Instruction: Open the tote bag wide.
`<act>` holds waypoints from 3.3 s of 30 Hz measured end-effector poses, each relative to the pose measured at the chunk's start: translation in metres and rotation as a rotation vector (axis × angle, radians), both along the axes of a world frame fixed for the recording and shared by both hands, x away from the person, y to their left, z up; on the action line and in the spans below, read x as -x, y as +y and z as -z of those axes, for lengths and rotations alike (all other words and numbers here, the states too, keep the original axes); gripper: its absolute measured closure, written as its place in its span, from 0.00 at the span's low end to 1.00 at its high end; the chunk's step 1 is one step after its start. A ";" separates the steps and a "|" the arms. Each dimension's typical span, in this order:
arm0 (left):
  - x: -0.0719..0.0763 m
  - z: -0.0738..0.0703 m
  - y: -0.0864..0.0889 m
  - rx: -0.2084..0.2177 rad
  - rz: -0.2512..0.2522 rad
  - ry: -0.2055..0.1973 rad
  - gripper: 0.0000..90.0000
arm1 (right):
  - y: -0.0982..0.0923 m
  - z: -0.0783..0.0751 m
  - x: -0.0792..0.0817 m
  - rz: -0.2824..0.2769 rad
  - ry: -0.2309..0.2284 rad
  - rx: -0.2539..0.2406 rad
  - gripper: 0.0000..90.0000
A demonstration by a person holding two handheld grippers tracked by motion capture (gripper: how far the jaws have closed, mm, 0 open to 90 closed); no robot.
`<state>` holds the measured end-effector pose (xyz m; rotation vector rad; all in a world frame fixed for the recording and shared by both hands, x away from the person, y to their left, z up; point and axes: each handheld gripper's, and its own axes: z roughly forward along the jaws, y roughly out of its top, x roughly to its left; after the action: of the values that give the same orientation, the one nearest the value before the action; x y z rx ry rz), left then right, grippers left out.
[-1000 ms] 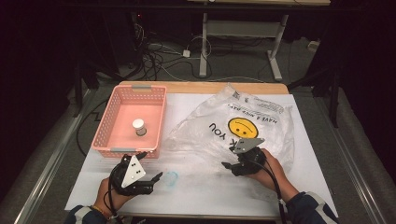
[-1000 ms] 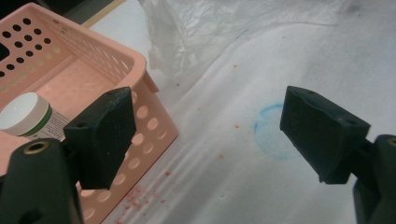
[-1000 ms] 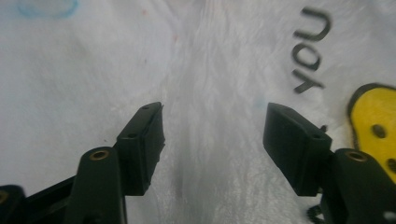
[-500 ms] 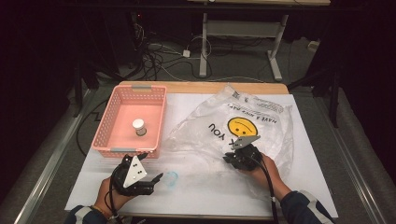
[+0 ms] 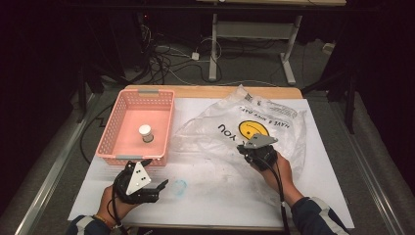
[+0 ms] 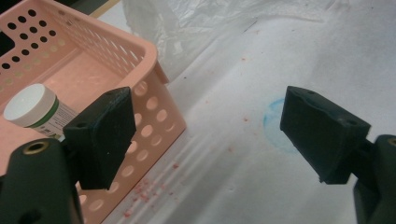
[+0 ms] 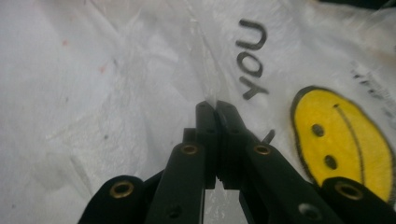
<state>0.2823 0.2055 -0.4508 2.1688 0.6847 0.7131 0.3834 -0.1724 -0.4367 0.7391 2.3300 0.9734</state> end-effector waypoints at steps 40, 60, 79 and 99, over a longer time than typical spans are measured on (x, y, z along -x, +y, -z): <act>-0.067 -0.057 0.035 0.024 -0.174 0.007 0.20 | -0.013 -0.100 -0.004 0.143 -0.413 -0.151 1.00; -0.192 -0.026 0.035 -0.138 -0.319 0.413 0.40 | -0.007 -0.093 0.000 0.081 -0.377 -0.155 1.00; -0.191 -0.028 0.032 -0.150 -0.256 0.426 0.54 | -0.007 -0.089 0.004 0.053 -0.363 -0.149 1.00; -0.146 -0.054 0.035 0.013 -0.215 0.205 0.54 | -0.004 -0.087 0.006 0.045 -0.352 -0.139 1.00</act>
<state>0.4279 0.2406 -0.3966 2.1964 1.0385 0.5972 0.3779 -0.1768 -0.3494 0.6129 1.9503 1.1519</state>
